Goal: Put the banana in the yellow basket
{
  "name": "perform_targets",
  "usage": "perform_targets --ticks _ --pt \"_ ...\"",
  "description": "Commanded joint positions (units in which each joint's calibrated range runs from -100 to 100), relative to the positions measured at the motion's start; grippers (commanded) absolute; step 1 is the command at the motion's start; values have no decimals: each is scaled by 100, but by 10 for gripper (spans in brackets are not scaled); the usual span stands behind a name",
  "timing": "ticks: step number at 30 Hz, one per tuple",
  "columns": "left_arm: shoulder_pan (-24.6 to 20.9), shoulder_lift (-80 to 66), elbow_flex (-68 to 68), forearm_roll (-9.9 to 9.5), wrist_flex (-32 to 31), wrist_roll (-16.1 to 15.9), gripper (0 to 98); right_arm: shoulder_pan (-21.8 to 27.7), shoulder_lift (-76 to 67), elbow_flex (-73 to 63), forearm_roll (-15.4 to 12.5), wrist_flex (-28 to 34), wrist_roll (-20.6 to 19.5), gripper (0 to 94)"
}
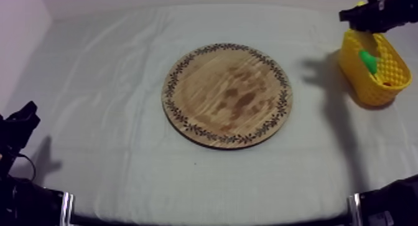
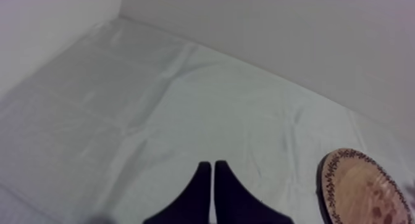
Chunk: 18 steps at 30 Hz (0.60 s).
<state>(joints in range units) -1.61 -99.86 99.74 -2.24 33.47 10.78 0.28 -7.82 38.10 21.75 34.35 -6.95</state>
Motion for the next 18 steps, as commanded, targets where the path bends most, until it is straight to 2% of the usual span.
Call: perform_targets --ticks 1,6,18 --pt "-2 3 4 2 0 -1 1 395 106 -325 -666 29 765 288" --pt "-2 3 4 2 0 -1 1 659 404 -688 -969 -42 1109 289" --pt "-2 3 4 2 0 -1 1 990 1216 -289 -971 -783 1162 304"
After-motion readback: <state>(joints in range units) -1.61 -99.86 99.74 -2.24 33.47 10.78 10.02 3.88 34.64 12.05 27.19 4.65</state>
